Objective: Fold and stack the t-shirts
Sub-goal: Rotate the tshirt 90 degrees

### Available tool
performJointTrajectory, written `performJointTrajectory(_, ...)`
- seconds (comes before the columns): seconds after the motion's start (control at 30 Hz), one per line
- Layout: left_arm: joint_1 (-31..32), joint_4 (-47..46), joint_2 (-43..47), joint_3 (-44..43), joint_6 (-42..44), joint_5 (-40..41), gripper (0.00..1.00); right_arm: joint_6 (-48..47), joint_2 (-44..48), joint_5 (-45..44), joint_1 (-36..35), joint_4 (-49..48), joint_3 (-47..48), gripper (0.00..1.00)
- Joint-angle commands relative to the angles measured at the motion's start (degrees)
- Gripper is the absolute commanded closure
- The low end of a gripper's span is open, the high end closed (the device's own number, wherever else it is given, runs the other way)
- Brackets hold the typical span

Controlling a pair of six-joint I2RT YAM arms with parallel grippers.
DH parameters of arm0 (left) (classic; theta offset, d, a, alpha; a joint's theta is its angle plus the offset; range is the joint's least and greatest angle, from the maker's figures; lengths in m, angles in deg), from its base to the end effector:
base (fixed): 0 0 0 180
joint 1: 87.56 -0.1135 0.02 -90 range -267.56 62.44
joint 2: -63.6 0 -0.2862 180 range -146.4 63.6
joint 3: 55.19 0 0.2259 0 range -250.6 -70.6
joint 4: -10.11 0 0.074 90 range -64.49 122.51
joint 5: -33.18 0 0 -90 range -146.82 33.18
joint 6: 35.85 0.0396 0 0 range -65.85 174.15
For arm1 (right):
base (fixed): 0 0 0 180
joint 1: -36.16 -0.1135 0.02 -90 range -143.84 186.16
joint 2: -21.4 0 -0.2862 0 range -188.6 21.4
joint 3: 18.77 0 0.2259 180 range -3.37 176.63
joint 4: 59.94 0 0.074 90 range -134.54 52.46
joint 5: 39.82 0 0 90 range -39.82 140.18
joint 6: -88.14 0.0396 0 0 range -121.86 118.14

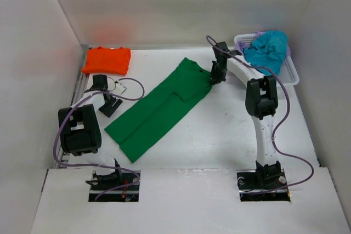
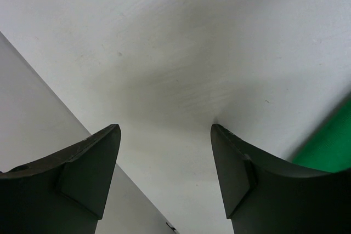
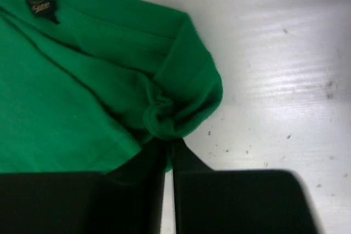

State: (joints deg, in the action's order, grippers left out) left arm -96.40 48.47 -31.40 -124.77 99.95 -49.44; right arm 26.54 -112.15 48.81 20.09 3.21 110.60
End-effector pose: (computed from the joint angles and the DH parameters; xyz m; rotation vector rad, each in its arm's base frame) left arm 0.2947 0.0510 0.2000 0.8349 2.6289 0.4528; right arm 0.4675 0.1337 0.1997 0.3031 2.7442 0.1789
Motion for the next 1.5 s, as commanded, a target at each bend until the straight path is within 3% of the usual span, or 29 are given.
performJointTrajectory(0.0, -0.2, 3.0, 1.0, 2.1, -2.8, -1.7, 0.34, 0.3, -2.7, 1.8, 0.3, 2.3, 5.4, 0.99)
performJointTrajectory(0.1, 0.7, 4.6, 1.7, 1.6, -3.6, -2.5, 0.34, 0.2, -9.1, 1.3, 0.7, 4.3, 17.1, 1.0)
performJointTrajectory(0.2, 3.3, 7.3, 2.3, 0.6, -5.6, -6.2, 0.34, -0.1, -20.4, 2.0, 0.7, 4.3, 39.9, 0.97)
performJointTrajectory(0.27, 5.7, 8.9, 1.6, -0.3, -7.2, -9.4, 0.34, 1.0, -25.2, 2.9, 0.7, -0.3, 49.8, 0.83)
performJointTrajectory(0.3, 6.8, 9.3, 0.8, -0.7, -7.9, -10.4, 0.34, 2.0, -24.7, 3.4, 0.9, -4.4, 48.8, 0.69)
performJointTrajectory(0.33, 8.0, 9.5, -0.1, -1.2, -8.8, -10.5, 0.35, 2.6, -22.9, 4.1, 1.1, -8.8, 45.3, 0.51)
performJointTrajectory(0.37, 9.0, 9.5, -1.0, -1.6, -9.8, -10.7, 0.35, 2.7, -20.3, 5.0, 1.3, -12.8, 40.7, 0.42)
performJointTrajectory(0.47, 11.7, 9.6, -3.8, -2.5, -11.5, -10.6, 0.36, -0.2, -10.6, 5.0, 1.3, -17.5, 27.7, 0.29)
performJointTrajectory(0.7, 12.1, 11.2, -5.4, -0.9, -15.9, -11.4, 0.4, -0.5, 20.6, -4.2, -3.6, -23.4, -13.4, 0.29)
performJointTrajectory(0.87, 11.2, 11.4, -1.0, 3.7, -17.9, -14.8, 0.4, 9.1, 40.4, -7.9, -12.9, -31.8, -42.1, 0.29)
performJointTrajectory(0.97, 11.2, 12.4, 1.0, 5.7, -19.0, -18.5, 0.4, 16.1, 47.3, -8.6, -20.9, -35.1, -53.5, 0.3)
performJointTrajectory(1.17, 10.6, 12.4, 3.1, 7.4, -20.6, -22.5, 0.41, 32.4, 48.6, -10.4, -36.1, -38.1, -62.2, 0.33)
performJointTrajectory(1.47, 4.7, 10.3, 9.3, 10.4, -20.8, -26.3, 0.41, 52.0, 38.6, -9.4, -50.3, -42.1, -60.9, 0.45)
